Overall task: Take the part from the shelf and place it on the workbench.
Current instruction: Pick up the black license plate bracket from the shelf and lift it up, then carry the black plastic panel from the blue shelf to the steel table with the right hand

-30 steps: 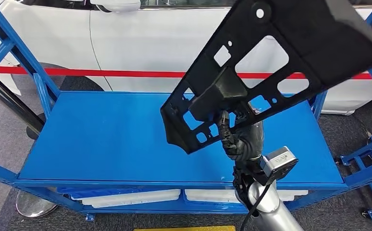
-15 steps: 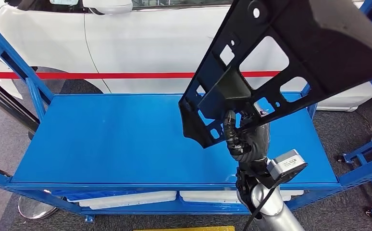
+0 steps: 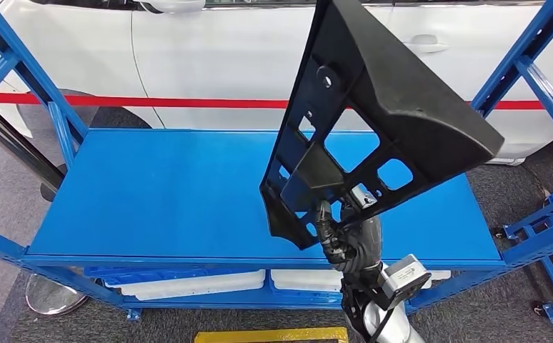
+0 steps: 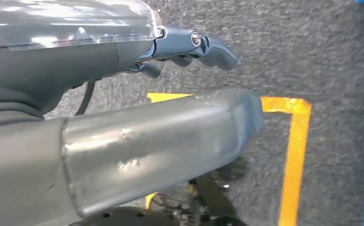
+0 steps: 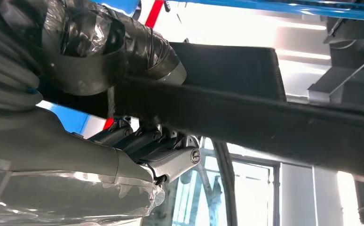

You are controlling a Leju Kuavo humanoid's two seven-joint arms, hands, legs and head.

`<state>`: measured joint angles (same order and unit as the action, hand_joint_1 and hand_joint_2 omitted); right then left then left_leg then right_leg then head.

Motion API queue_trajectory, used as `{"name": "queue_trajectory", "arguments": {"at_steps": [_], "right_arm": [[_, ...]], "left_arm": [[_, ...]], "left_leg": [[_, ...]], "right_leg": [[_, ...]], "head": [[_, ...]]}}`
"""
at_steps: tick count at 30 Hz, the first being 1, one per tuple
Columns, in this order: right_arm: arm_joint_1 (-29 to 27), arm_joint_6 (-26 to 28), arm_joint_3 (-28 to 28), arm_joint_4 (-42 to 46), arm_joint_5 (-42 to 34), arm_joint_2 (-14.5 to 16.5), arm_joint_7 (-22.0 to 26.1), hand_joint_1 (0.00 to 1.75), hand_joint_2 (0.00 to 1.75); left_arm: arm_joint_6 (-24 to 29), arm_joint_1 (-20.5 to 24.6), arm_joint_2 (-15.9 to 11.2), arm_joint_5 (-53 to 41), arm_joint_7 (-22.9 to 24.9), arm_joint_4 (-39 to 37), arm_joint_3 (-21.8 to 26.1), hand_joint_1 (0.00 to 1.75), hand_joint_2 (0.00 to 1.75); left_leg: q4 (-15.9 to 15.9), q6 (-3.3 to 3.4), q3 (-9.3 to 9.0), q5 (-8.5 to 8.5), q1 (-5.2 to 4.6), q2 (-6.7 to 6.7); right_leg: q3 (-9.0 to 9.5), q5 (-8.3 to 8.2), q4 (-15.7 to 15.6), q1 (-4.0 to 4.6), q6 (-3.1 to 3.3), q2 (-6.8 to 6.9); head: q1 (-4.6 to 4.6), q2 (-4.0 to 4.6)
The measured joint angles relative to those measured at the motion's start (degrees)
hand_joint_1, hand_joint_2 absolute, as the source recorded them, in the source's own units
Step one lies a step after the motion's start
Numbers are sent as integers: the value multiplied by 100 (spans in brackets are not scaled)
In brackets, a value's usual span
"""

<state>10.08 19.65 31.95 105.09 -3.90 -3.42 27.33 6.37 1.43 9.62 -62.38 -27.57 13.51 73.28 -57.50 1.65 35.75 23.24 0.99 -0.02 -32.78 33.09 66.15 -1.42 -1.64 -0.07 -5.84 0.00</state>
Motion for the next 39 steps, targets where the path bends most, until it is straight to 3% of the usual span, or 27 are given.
{"name": "queue_trajectory", "arguments": {"at_steps": [2, 3, 6, 7, 9, 11, 12, 13, 14, 16, 18, 20, 22, 23, 24, 26, 27, 28, 29, 30, 31, 33, 34, 36, 37, 39], "right_arm": [[-42, -25, 5, 1, -11, 8, 25, 175, 175], [-62, -38, 6, 1, -21, 11, 30, 175, 175], [-107, -76, 8, 1, -55, 22, 41, 175, 175], [-114, -82, 9, 0, -65, 28, 44, 175, 175], [-127, -81, 9, 0, -77, 43, 50, 175, 175], [-148, -79, 9, 0, -80, 52, 59, 175, 175], [-159, -77, 9, 0, -80, 52, 65, 175, 175], [-169, -75, 9, 0, -80, 52, 71, 175, 175], [-177, -74, 9, 1, -80, 52, 77, 175, 175], [-184, -74, 9, 4, -80, 54, 85, 175, 175], [-187, -74, 9, 7, -80, 55, 88, 175, 175], [-190, -74, 9, 7, -80, 58, 91, 175, 175], [-198, -74, 9, 8, -80, 61, 96, 175, 175], [-202, -74, 9, 9, -80, 61, 100, 175, 175], [-207, -75, 9, 10, -80, 60, 104, 175, 175], [-215, -81, 9, 10, -60, 60, 121, 175, 175], [-219, -87, 9, 9, -37, 60, 133, 175, 175], [-221, -101, 9, 8, -12, 60, 149, 175, 175], [-222, -133, 9, 7, 4, 60, 165, 175, 175], [-222, -180, 9, 7, 1, 60, 176, 175, 175], [-220, -235, 9, 7, -22, 60, 184, 175, 175], [-220, -319, 9, 7, -87, 62, 192, 175, 175], [-221, -358, 9, 7, -127, 65, 192, 175, 175], [-224, -450, 9, 7, -225, 68, 191, 175, 175], [-224, -500, 9, 6, -277, 69, 190, 175, 175], [-226, -560, 9, 6, -334, 75, 194, 175, 175]], "left_arm": [[6, 2, 5, -3, 13, 0, 20, 0, 0], [9, 3, 6, -4, 16, 0, 33, 0, 0], [15, -3, 7, -4, 28, 0, 76, 0, 0], [16, -7, 7, -3, 32, 0, 86, 0, 0], [16, -9, 8, -3, 37, 0, 97, 0, 0], [15, -4, 11, -4, 41, 0, 97, 0, 0], [14, -1, 13, -5, 42, 0, 97, 0, 0], [14, -1, 13, -6, 43, 0, 98, 0, 0], [14, 0, 13, -7, 43, 0, 98, 0, 0], [13, 7, 5, -7, 43, 4, 99, 0, 0], [10, 25, -3, -11, 42, 10, 99, 0, 0], [10, 31, -3, -14, 41, 13, 99, 0, 0], [5, 30, 8, -14, 43, 13, 100, 0, 0], [2, 31, 13, -15, 43, 13, 101, 0, 0], [-3, 32, 18, -15, 43, 13, 101, 0, 0], [-14, 29, 17, -18, 45, 13, 102, 0, 0], [-20, 27, 18, -21, 48, 13, 102, 0, 0], [-28, 26, 19, -28, 52, 13, 102, 0, 0], [-35, 27, 21, -37, 56, 13, 103, 0, 0], [-42, 27, 24, -48, 59, 13, 104, 0, 0], [-48, 29, 26, -58, 61, 14, 105, 0, 0], [-52, 26, 27, -74, 61, 14, 110, 0, 0], [-52, 25, 26, -78, 61, 14, 114, 0, 0], [-51, 18, 26, -85, 60, 14, 124, 0, 0], [-51, 16, 26, -86, 60, 14, 128, 0, 0], [-50, 11, 28, -93, 60, 14, 132, 0, 0]], "left_leg": [[-57, -75, 71, -46, 5, -10], [-75, -116, 92, -73, 2, -16], [-83, -248, 144, -119, 16, -31], [-162, -280, 187, -4, 27, -30], [-644, -316, 348, 511, 39, -22], [-1379, -334, 518, 994, 37, -19], [-1628, -330, 523, 1063, 33, -20], [-1706, -312, 441, 1013, 26, -20], [-1572, -276, 252, 878, 11, -20], [-821, -139, -361, 702, -49, -21], [-90, -31, -858, 742, -118, -19], [161, 9, -962, 736, -162, -17], [256, 59, -910, 585, -136, 14], [304, 88, -864, 491, -113, 33], [336, 107, -802, 404, -91, 52], [323, 118, -631, 272, -89, 65], [297, 103, -534, 217, -85, 69], [258, 83, -431, 169, -75, 73], [206, 58, -325, 129, -60, 76], [142, 29, -222, 97, -41, 76], [68, -3, -128, 74, -32, 73], [-69, -73, -1, 35, -32, 67], [-106, -113, 31, 8, -40, 67], [-123, -194, 61, -50, -28, 78], [-162, -229, 96, 8, -15, 75], [-498, -275, 234, 433, 5, 65]], "right_leg": [[383, -192, -627, 14, 24, -27], [445, -209, -762, 32, 55, -44], [355, -295, -782, 55, 200, -51], [308, -349, -783, 52, 257, -40], [184, -467, -787, 52, 341, -17], [18, -582, -770, 86, 373, -5], [-70, -638, -757, 108, 379, 2], [-155, -690, -742, 133, 382, 8], [-234, -740, -731, 158, 385, 9], [-347, -837, -717, 199, 380, 8], [-394, -930, -720, 196, 338, 19], [-400, -1028, -752, 164, 266, 32], [-442, -987, -729, 158, 198, 21], [-496, -816, -616, 160, 165, 13], [-571, -545, -392, 150, 133, 6], [-720, -12, 268, 107, 66, 5], [-747, 81, 560, 81, 35, 6], [-706, 33, 710, 56, 4, 7], [-573, -114, 670, 32, -24, 8], [-346, -276, 447, 6, -51, 10], [-62, -328, 85, -17, -77, 10], [374, -240, -555, -14, -46, -2], [451, -168, -704, -2, -1, -15], [397, -213, -721, 14, 133, -33], [348, -267, -717, 17, 197, -43], [208, -401, -726, 19, 299, -69]], "head": [[-1, 0], [-1, 0], [0, 0], [1, 0], [2, 0], [2, 0], [2, 0], [2, 0], [2, 0], [2, 0], [1, 0], [3, -1], [5, -1], [4, 0], [3, 0], [3, 0], [2, 0], [2, 0], [3, 0], [3, 0], [3, 0], [7, 0], [13, -1], [21, -1], [22, -1], [22, 0]]}}
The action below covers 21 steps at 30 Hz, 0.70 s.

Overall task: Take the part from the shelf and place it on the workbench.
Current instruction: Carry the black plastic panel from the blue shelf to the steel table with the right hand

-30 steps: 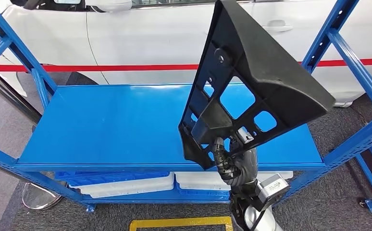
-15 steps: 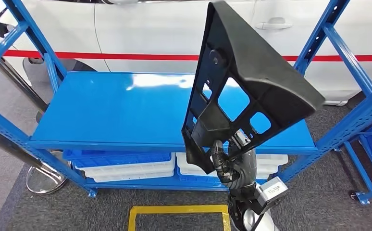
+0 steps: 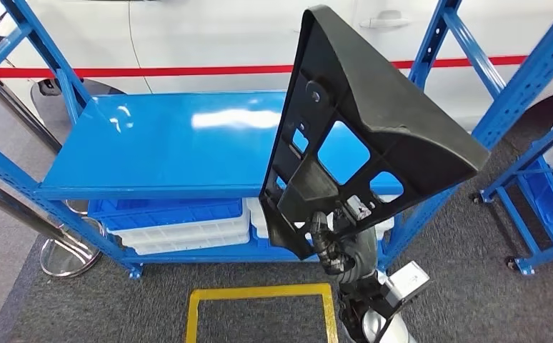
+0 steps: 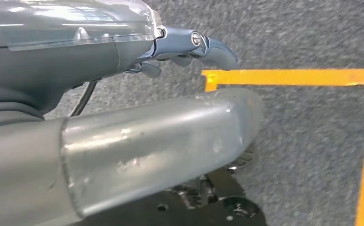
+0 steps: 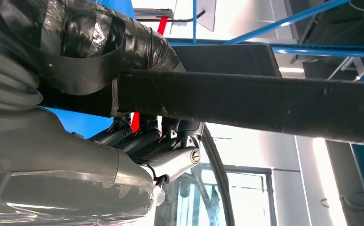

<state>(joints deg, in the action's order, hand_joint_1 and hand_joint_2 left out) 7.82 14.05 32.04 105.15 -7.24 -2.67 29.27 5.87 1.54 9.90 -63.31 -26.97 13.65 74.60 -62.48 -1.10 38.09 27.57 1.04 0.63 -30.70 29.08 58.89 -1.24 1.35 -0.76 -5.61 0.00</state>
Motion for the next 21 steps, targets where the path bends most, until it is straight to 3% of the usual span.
{"name": "queue_trajectory", "arguments": {"at_steps": [2, 3, 4, 5, 7, 9, 10, 11, 12, 13, 14, 16, 17, 18, 19, 20, 21], "right_arm": [[-7, -24, 0, 1, -22, 8, 6, 175, 175], [-15, -29, 0, 1, -30, 9, 8, 175, 175], [-23, -32, 0, 0, -36, 9, 9, 175, 175], [-30, -33, 0, -1, -40, 9, 10, 175, 175], [-36, -39, 0, -1, -45, 10, 13, 175, 175], [-35, -47, 0, -1, -52, 22, 18, 175, 175], [-35, -51, 0, -1, -54, 30, 21, 175, 175], [-36, -53, 0, -1, -56, 37, 24, 175, 175], [-40, -53, -2, -1, -56, 39, 27, 175, 175], [-47, -53, -7, -3, -56, 37, 28, 175, 175], [-52, -53, -11, -5, -57, 35, 27, 175, 175], [-55, -54, -20, -14, -60, 33, 25, 175, 175], [-53, -56, -21, -21, -62, 33, 23, 175, 175], [-54, -58, -22, -31, -66, 33, 22, 175, 175], [-56, -59, -22, -42, -70, 32, 21, 175, 175], [-58, -59, -22, -54, -75, 32, 21, 175, 175], [-59, -59, -25, -61, -81, 31, 20, 175, 175]], "left_arm": [[0, 3, 2, -7, 0, -1, 0, 0, 0], [0, 6, 1, -8, 0, -1, 0, 0, 0], [-1, 9, 0, -7, 0, -1, 0, 0, 0], [-1, 12, -1, -7, 0, -1, 0, 0, 0], [-5, 16, -8, -8, -1, -1, 0, 0, 0], [-9, 16, -27, -13, -2, 1, 1, 0, 0], [-11, 16, -36, -13, -4, 1, 2, 0, 0], [-12, 18, -39, -14, -4, 1, 3, 0, 0], [-13, 21, -35, -13, -4, 0, 4, 0, 0], [-13, 29, -34, -12, -2, -1, 5, 0, 0], [-14, 37, -32, -12, 0, -1, 5, 0, 0], [-15, 36, -33, -14, 4, -1, 7, 0, 0], [-15, 27, -33, -14, 5, -1, 7, 0, 0], [-17, 20, -35, -15, 7, -1, 8, 0, 0], [-20, 18, -36, -16, 7, -1, 8, 0, 0], [-26, 22, -37, -16, 6, -1, 9, 0, 0], [-33, 28, -37, -16, 5, -1, 9, 0, 0]], "left_leg": [[-683, -13, 178, 574, 1, -7], [-1006, -7, 224, 714, -2, -8], [-1195, 14, 197, 709, -10, -12], [-1200, 53, 80, 591, -25, -26], [-650, 201, -429, 304, -76, -190], [194, 353, -1035, 318, -129, -479], [470, 390, -1210, 367, -151, -571], [624, 400, -1287, 392, -167, -570], [681, 392, -1277, 339, -162, -503], [732, 405, -1257, 261, -154, -418], [784, 426, -1223, 181, -140, -325], [836, 459, -1106, 30, -125, -124], [829, 470, -1021, -26, -129, -29], [808, 463, -934, -77, -130, 72], [777, 448, -837, -126, -127, 171], [732, 426, -734, -168, -120, 265], [675, 400, -626, -201, -111, 353]], "right_leg": [[-179, -142, 7, 23, 37, -53], [-275, -214, 12, 41, 43, -87], [-370, -285, 17, 61, 45, -125], [-464, -357, 21, 82, 44, -173], [-620, -496, 23, 115, 37, -288], [-715, -629, 16, 136, 3, -406], [-738, -696, -2, 124, -26, -466], [-751, -766, -30, 114, -65, -533], [-759, -835, -69, 106, -104, -594], [-785, -830, -74, 109, -133, -558], [-831, -715, -8, 121, -153, -450], [-987, -171, 449, 109, -186, -117], [-1070, 120, 809, 84, -216, -22], [-1134, 287, 1173, 50, -256, 22], [-1152, 296, 1460, 19, -297, 42], [-1095, 163, 1590, -10, -337, 59], [-939, -26, 1531, -39, -372, 94]], "head": [[0, 0], [0, 0], [-1, 0], [-1, 0], [-1, 0], [-1, 0], [-1, 0], [-1, 0], [-1, 0], [0, 0], [-2, 0], [-4, 0], [-5, 0], [-4, 0], [-3, 0], [-4, 0], [-3, 0]]}}
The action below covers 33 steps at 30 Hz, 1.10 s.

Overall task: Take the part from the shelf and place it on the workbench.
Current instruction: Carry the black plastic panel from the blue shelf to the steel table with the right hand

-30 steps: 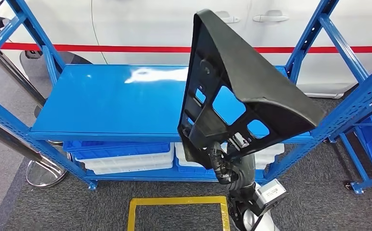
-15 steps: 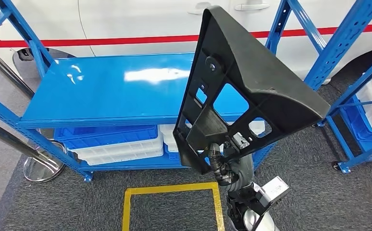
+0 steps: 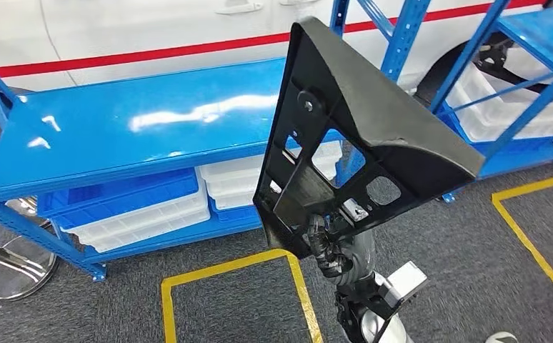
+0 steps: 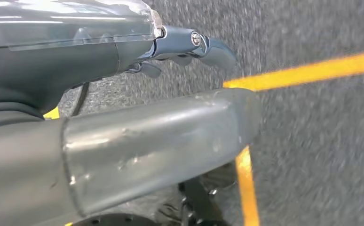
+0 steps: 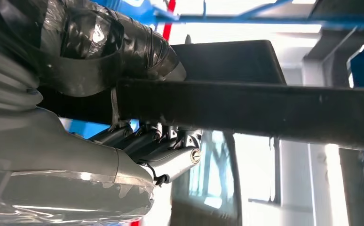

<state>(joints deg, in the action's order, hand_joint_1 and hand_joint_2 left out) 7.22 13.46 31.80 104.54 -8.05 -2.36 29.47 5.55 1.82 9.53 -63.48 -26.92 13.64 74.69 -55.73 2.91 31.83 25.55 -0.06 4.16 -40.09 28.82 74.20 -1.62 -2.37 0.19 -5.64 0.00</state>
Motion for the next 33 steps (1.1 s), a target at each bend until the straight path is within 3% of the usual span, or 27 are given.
{"name": "queue_trajectory", "arguments": {"at_steps": [1, 2, 4, 5, 7, 8, 9, 11, 12, 13, 14, 15, 17, 18, 20, 22, 23, 24, 25, 27, 28, 29, 30, 31, 32, 33], "right_arm": [[0, 1, -5, -5, -4, 0, -1, 175, 175], [6, 1, -11, -7, -7, 1, -1, 175, 175], [20, 1, -28, -5, -14, 5, -3, 175, 175], [22, 1, -39, -5, -20, 7, -4, 175, 175], [7, 2, -66, -4, -41, 8, -5, 175, 175], [4, 3, -78, -4, -53, 8, -6, 175, 175], [4, 3, -87, -4, -65, 8, -7, 175, 175], [8, 2, -96, -5, -81, 9, -8, 175, 175], [5, 1, -99, -5, -84, 9, -8, 175, 175], [1, 1, -104, -6, -85, 9, -7, 175, 175], [-4, 1, -112, -7, -87, 9, -7, 175, 175], [-7, 1, -120, -7, -87, 9, -7, 175, 175], [-8, 1, -137, -5, -88, 9, -7, 175, 175], [-7, 1, -143, -5, -87, 9, -8, 175, 175], [-5, 1, -152, -4, -87, 10, -7, 175, 175], [-16, 1, -164, -4, -86, 8, -6, 175, 175], [-23, 1, -173, -4, -86, 7, -6, 175, 175], [-26, 1, -181, -4, -87, 5, -6, 175, 175], [-27, 1, -188, -4, -87, 3, -7, 175, 175], [-26, 1, -192, -4, -89, 2, -7, 175, 175], [-28, 1, -193, -5, -91, 2, -8, 175, 175], [-30, 1, -195, -5, -92, 2, -8, 175, 175], [-31, 1, -197, -6, -95, 2, -9, 175, 175], [-31, 1, -199, -7, -97, 2, -9, 175, 175], [-30, 1, -202, -6, -98, 2, -10, 175, 175], [-27, 1, -204, -5, -99, 3, -11, 175, 175]], "left_arm": [[-6, 9, 0, -1, -2, 0, 0, 0, 0], [-10, 14, 0, -1, -4, 0, 1, 0, 0], [-14, 21, 0, -2, -11, 0, 2, 0, 0], [-14, 25, 0, -1, -14, 0, 4, 0, 0], [-14, 33, -1, -3, -16, 0, 11, 0, 0], [-13, 31, -1, -4, -16, 0, 18, 0, 0], [-12, 22, 1, -5, -17, 0, 26, 0, 0], [-11, -2, 3, -4, -18, 0, 44, 0, 0], [-11, -12, 3, -2, -18, 0, 52, 0, 0], [-10, -16, 1, 1, -19, 0, 62, 0, 0], [-10, -16, -1, 4, -19, 0, 72, 0, 0], [-10, -12, -2, 7, -20, 0, 78, 0, 0], [-10, -2, -8, 7, -20, 1, 85, 0, 0], [-10, 4, -11, 7, -21, 1, 86, 0, 0], [-9, 10, -18, 7, -25, 2, 88, 0, 0], [-8, 21, -10, 6, -28, 2, 89, 0, 0], [-9, 27, -7, 6, -28, 1, 90, 0, 0], [-9, 30, -3, 6, -29, 1, 91, 0, 0], [-9, 25, 1, 6, -30, 0, 91, 0, 0], [-8, 7, -2, 8, -31, 0, 93, 0, 0], [-9, 3, -3, 9, -31, 0, 94, 0, 0], [-9, 4, -4, 10, -31, 0, 95, 0, 0], [-11, 9, -4, 11, -31, 0, 96, 0, 0], [-13, 15, -4, 11, -31, 0, 96, 0, 0], [-14, 22, -4, 11, -31, 0, 96, 0, 0], [-15, 25, -1, 10, -31, 0, 96, 0, 0]], "left_leg": [[-71, -28, 97, -25, 8, 78], [-148, -60, 183, -38, 9, 142], [-265, -135, 277, -72, 3, 252], [-287, -177, 297, -103, 5, 310], [-307, -266, 317, -132, 35, 365], [-369, -309, 350, -27, 56, 263], [-524, -345, 402, 187, 71, 96], [-1134, -376, 552, 791, 82, -258], [-1485, -372, 610, 1005, 79, -335], [-1741, -357, 618, 1085, 74, -365], [-1826, -332, 552, 1029, 68, -377], [-1705, -296, 387, 878, 61, -399], [-981, -187, -166, 628, 41, -605], [-536, -149, -457, 613, 36, -739], [-16, -116, -756, 683, 16, -901], [65, -103, -731, 595, 12, -782], [95, -77, -691, 521, 20, -696], [122, -41, -633, 437, 27, -599], [140, -9, -561, 359, 34, -498], [119, 25, -399, 236, 6, -304], [93, 19, -303, 180, 1, -206], [60, 6, -202, 130, -2, -110], [17, -13, -94, 88, -2, -18], [-30, -34, 3, 55, -1, 64], [-81, -56, 76, 32, -2, 131], [-133, -81, 133, 14, -7, 192]], "right_leg": [[267, -133, -255, -22, -29, 92], [595, -123, -655, -21, -48, 221], [1075, 99, -1360, 20, 22, 416], [1146, 183, -1527, 53, 86, 421], [1069, 116, -1578, 72, 230, 324], [1009, 50, -1583, 69, 288, 265], [936, -25, -1593, 61, 338, 209], [748, -183, -1588, 63, 396, 68], [644, -261, -1579, 75, 410, -11], [540, -336, -1567, 90, 415, -93], [441, -406, -1554, 102, 414, -171], [347, -476, -1542, 113, 407, -251], [196, -611, -1529, 129, 383, -401], [143, -681, -1527, 134, 362, -472], [92, -825, -1561, 123, 296, -595], [66, -948, -1628, 106, 218, -683], [33, -892, -1605, 111, 190, -618], [-20, -699, -1483, 119, 170, -485], [-91, -391, -1235, 119, 158, -312], [-243, 213, -502, 90, 109, -94], [-279, 309, -151, 66, 79, -65], [-251, 255, 69, 43, 49, -51], [-131, 101, 103, 21, 25, -28], [87, -63, -58, 2, 7, 19], [402, -119, -405, -7, 5, 142], [740, -66, -851, 12, 19, 301]], "head": [[-1, 0], [-1, 0], [3, 0], [5, 0], [5, 0], [5, 0], [6, 0], [7, 0], [8, 0], [7, 0], [8, 0], [8, 0], [8, 0], [8, 0], [8, 0], [8, 0], [7, 0], [4, 0], [2, 0], [1, 0], [1, 0], [1, 0], [1, 0], [1, 0], [1, 0], [2, 0]]}}
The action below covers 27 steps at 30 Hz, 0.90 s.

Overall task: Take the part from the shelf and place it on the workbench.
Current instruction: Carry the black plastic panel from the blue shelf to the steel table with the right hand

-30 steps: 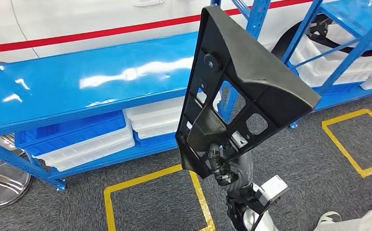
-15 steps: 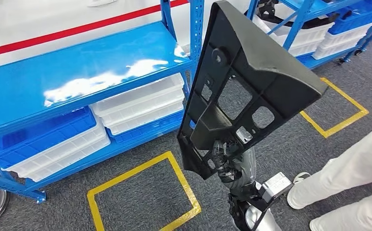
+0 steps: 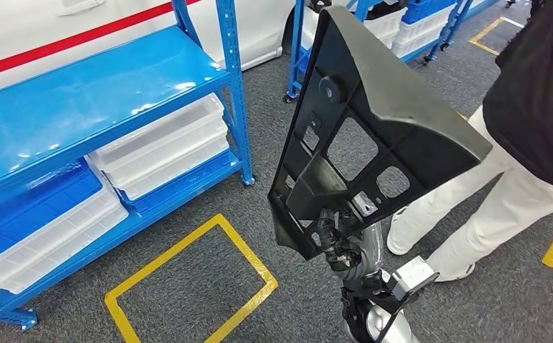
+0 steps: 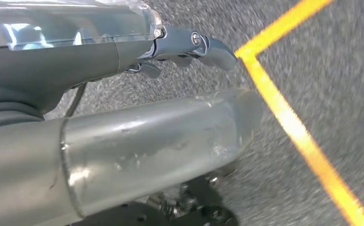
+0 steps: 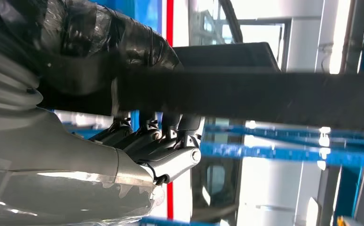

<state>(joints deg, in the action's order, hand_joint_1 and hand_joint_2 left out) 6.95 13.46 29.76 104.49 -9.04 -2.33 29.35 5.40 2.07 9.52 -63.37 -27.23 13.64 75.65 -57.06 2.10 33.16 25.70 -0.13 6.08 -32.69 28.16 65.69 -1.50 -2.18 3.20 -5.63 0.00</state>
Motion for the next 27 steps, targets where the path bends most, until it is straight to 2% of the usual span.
{"name": "queue_trajectory", "arguments": {"at_steps": [1, 2, 3, 4, 5, 6, 8, 9, 10, 11, 12, 13, 14, 15, 16, 17, 18, 19, 20, 21, 22, 23, 25, 26, 27], "right_arm": [[5, 0, -1, 1, 1, 2, -2, 175, 175], [9, 0, -3, 1, 1, 3, -3, 175, 175], [8, 0, -6, 1, 2, 5, -4, 175, 175], [4, 0, -10, 1, 2, 6, -5, 175, 175], [1, -1, -14, 0, 2, 6, -7, 175, 175], [1, -2, -16, -1, 2, 7, -11, 175, 175], [9, -7, -16, -2, 4, 15, -17, 175, 175], [11, -8, -16, -4, 6, 21, -20, 175, 175], [9, -9, -16, -9, 7, 26, -22, 175, 175], [7, -9, -16, -16, 10, 27, -25, 175, 175], [3, -9, -16, -22, 14, 28, -28, 175, 175], [0, -9, -16, -27, 19, 28, -32, 175, 175], [-2, -9, -16, -30, 24, 30, -36, 175, 175], [0, -9, -16, -30, 27, 32, -39, 175, 175], [2, -9, -16, -30, 31, 37, -42, 175, 175], [3, -11, -16, -30, 35, 41, -45, 175, 175], [3, -42, -16, -30, 27, 43, -61, 175, 175], [2, -129, -13, -33, -5, 46, -111, 175, 175], [16, -252, 3, -39, -44, 56, -203, 175, 175], [50, -378, 39, -54, -79, 81, -334, 175, 175], [105, -462, 98, -74, -100, 131, -473, 175, 175], [172, -479, 176, -98, -98, 198, -596, 175, 175], [291, -406, 341, -145, -103, 336, -747, 175, 175], [333, -374, 410, -166, -128, 383, -785, 175, 175], [363, -354, 464, -187, -166, 412, -803, 175, 175]], "left_arm": [[0, 3, 3, -1, -1, 0, 0, 0, 0], [0, 7, 7, -1, -1, 0, 0, 0, 0], [-1, 9, 10, -1, -1, 0, 0, 0, 0], [-2, 11, 10, -1, -1, 0, 1, 0, 0], [-3, 12, 8, -1, -1, 0, 1, 0, 0], [-5, 7, 7, -1, -1, 0, 2, 0, 0], [-10, -14, 5, 0, -2, 0, 3, 0, 0], [-11, -27, 6, 0, -2, 0, 3, 0, 0], [-14, -36, 6, 1, -4, 0, 4, 0, 0], [-18, -40, 6, 6, -10, 0, 5, 0, 0], [-22, -38, 5, 11, -19, 0, 9, 0, 0], [-26, -35, 4, 16, -29, 0, 14, 0, 0], [-28, -32, 4, 21, -40, 0, 20, 0, 0], [-28, -32, 4, 21, -47, 0, 27, 0, 0], [-28, -31, 5, 21, -54, 0, 33, 0, 0], [-38, -27, 7, 25, -67, 0, 37, 0, 0], [-55, 2, 21, 56, -84, 0, 39, 0, 0], [-30, 65, 61, 134, -56, 0, 46, 0, 0], [69, 198, 115, 259, 35, 1, 64, 0, 0], [235, 396, 184, 409, 179, 1, 91, 0, 0], [428, 621, 251, 554, 352, 0, 117, 0, 0], [583, 849, 296, 670, 488, -1, 138, 0, 0], [687, 1176, 340, 830, 591, -2, 154, 0, 0], [683, 1272, 345, 898, 590, -2, 162, 0, 0], [670, 1337, 347, 963, 574, -2, 172, 0, 0]], "left_leg": [[-40, -31, 34, -22, -5, 57], [-63, -66, 55, -51, -7, 119], [-69, -106, 69, -88, -1, 189], [-69, -149, 88, -112, 10, 239], [-95, -191, 117, -69, 32, 178], [-191, -225, 165, 71, 51, 27], [-705, -262, 315, 607, 76, -391], [-1074, -263, 396, 866, 77, -508], [-1407, -264, 450, 1010, 77, -556], [-1613, -260, 450, 1005, 77, -569], [-1631, -254, 372, 862, 78, -577], [-1446, -244, 202, 658, 81, -604], [-1099, -230, -45, 495, 90, -713], [-674, -214, -327, 432, 99, -867], [-295, -203, -565, 462, 107, -1004], [-33, -194, -713, 539, 110, -1106], [91, -182, -778, 598, 100, -1110], [120, -159, -760, 601, 102, -1048], [121, -120, -724, 567, 105, -976], [122, -67, -684, 517, 106, -908], [128, -18, -628, 465, 108, -839], [126, 15, -583, 422, 93, -769], [115, 36, -506, 371, 60, -606], [107, 33, -488, 358, 50, -510], [101, 28, -479, 354, 40, -411]], "right_leg": [[266, 111, -385, 27, 39, 131], [430, 217, -662, 66, 90, 220], [472, 254, -802, 105, 150, 213], [439, 216, -839, 110, 218, 148], [382, 147, -858, 111, 277, 85], [315, 71, -876, 101, 338, 20], [141, -81, -880, 91, 418, -122], [45, -146, -874, 98, 439, -207], [-47, -209, -867, 107, 444, -294], [-137, -270, -859, 116, 444, -380], [-220, -325, -847, 119, 434, -465], [-297, -380, -829, 118, 416, -545], [-366, -429, -804, 112, 392, -622], [-428, -470, -770, 113, 362, -698], [-479, -511, -740, 117, 330, -765], [-519, -553, -719, 121, 294, -829], [-552, -601, -713, 131, 254, -892], [-584, -652, -717, 131, 213, -946], [-628, -660, -697, 132, 178, -906], [-699, -590, -599, 133, 149, -797], [-809, -438, -385, 129, 128, -652], [-947, -219, -55, 125, 114, -492], [-1206, 170, 700, 108, 87, -383], [-1232, 241, 903, 102, 80, -368], [-1143, 210, 887, 100, 84, -352]], "head": [[2, 0], [4, 0], [5, 0], [7, 0], [7, -1], [7, -1], [8, -1], [8, 0], [8, 0], [8, 0], [8, 0], [8, 0], [8, 0], [8, 0], [8, 0], [8, 0], [7, 0], [6, 0], [4, 0], [2, 0], [0, 0], [-2, 0], [-3, 0], [-3, 0], [-3, 0]]}}
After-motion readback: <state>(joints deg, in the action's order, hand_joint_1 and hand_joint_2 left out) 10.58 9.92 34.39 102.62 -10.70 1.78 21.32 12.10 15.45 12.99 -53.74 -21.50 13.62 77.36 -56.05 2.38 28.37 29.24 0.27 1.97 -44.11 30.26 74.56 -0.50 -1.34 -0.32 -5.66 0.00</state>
